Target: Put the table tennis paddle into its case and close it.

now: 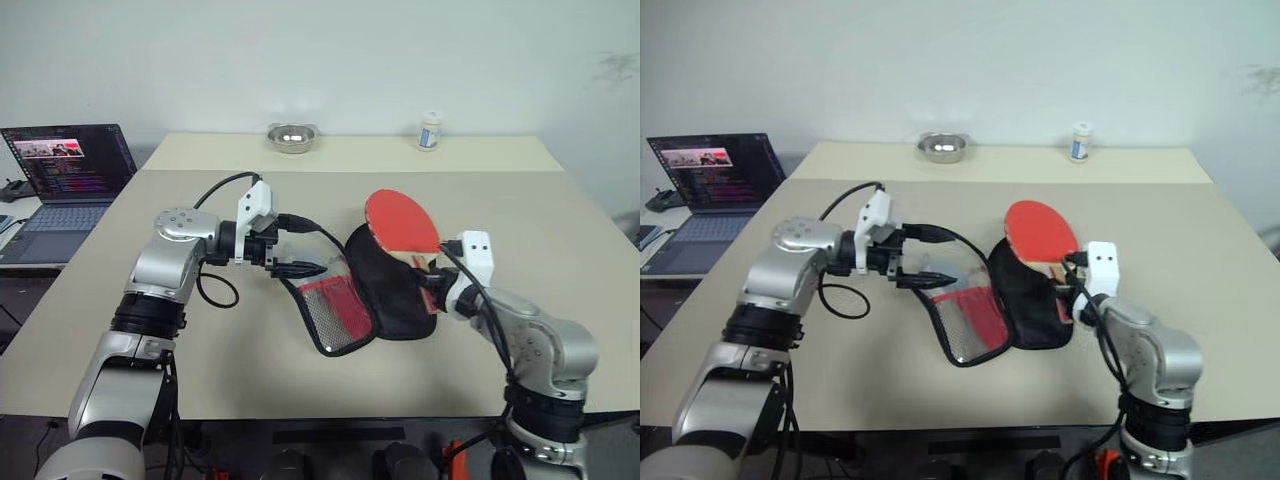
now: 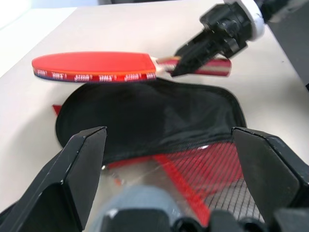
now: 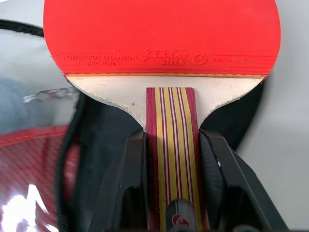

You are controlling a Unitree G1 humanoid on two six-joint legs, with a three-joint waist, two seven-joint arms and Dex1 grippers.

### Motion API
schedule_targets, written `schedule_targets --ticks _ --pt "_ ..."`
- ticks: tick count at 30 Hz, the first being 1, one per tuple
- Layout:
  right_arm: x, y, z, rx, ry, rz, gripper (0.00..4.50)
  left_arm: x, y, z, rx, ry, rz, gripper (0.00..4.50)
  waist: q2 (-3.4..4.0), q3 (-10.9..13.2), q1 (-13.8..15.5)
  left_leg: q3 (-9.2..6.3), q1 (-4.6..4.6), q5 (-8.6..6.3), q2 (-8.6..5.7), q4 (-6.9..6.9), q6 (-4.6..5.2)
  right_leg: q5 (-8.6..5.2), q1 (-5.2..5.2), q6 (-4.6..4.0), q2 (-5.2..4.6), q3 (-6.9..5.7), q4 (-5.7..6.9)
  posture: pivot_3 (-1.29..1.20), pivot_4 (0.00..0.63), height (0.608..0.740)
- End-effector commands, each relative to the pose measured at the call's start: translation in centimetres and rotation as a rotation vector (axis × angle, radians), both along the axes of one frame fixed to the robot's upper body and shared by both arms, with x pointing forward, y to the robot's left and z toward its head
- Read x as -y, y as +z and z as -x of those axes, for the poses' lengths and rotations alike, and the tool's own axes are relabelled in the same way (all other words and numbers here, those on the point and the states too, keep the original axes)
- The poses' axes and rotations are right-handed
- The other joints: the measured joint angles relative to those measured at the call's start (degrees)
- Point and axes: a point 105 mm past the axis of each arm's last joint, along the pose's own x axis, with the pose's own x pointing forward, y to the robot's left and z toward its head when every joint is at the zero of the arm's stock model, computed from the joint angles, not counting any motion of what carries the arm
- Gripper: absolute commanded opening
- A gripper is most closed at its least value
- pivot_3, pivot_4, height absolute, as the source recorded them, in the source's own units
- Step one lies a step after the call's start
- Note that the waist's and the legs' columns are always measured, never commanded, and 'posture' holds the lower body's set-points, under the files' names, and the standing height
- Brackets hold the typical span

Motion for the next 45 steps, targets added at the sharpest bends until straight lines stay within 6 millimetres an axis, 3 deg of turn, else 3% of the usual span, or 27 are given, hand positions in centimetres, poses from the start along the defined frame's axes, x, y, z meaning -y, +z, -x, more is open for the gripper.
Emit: schedule_targets --ticks 1,11,25,35,40,45 --pt "-1.2 1.3 -0.4 0.069 -0.013 0.004 1.08 0.2 1.7 -0.1 0.074 -0.014 0.009 4.5 0.0 0.0 0.01 -0.02 -0.13 0.0 -0.02 0.01 0.0 0.01 -0.1 0.0 -0.01 -0.01 0.0 0.0 0.15 0.74" --pt "-1.0 -0.9 -0.3 0.013 -0.037 0.025 1.08 0.4 1.1 0.4 0.07 -0.023 0.01 4.5 0.0 0.0 -0.12 -0.1 -0.36 0.01 0.02 0.04 0.0 0.03 -0.33 -0.02 0.01 -0.1 0.02 0.0 0.15 0.74" --pt "-0.7 -2.3 -0.1 -0.022 -0.086 0.038 1.08 0.3 1.0 0.4 0.069 -0.019 0.009 4.5 -0.01 -0.01 -0.16 -0.14 -0.36 0.01 0.03 0.05 0.0 0.03 -0.32 -0.03 0.02 -0.13 0.02 0.0 0.15 0.74" --pt "-1.7 -0.9 0.3 0.046 -0.048 0.067 4.46 -0.3 0.8 0.5 0.059 -0.003 0.004 4.5 -0.01 -0.01 -0.18 -0.14 -0.36 0.01 0.04 0.07 0.0 0.03 -0.32 -0.03 0.02 -0.14 0.04 0.0 0.15 0.74" --pt "-2.6 3.9 2.4 0.216 0.211 0.104 4.46 -1.9 -0.3 0.7 0.007 0.063 -0.027 4.5 -0.01 -0.01 -0.18 -0.13 -0.37 0.01 0.02 0.09 0.0 0.03 -0.32 -0.03 0.02 -0.14 0.03 0.0 0.15 0.74" --pt "-0.9 6.9 5.6 0.303 0.448 0.194 4.46 -4.7 -1.3 1.2 -0.055 0.143 -0.064 4.5 -0.03 -0.02 -0.12 -0.27 -0.36 0.01 0.09 0.09 0.0 0.02 -0.28 -0.03 0.03 -0.41 0.02 0.0 0.15 0.74"
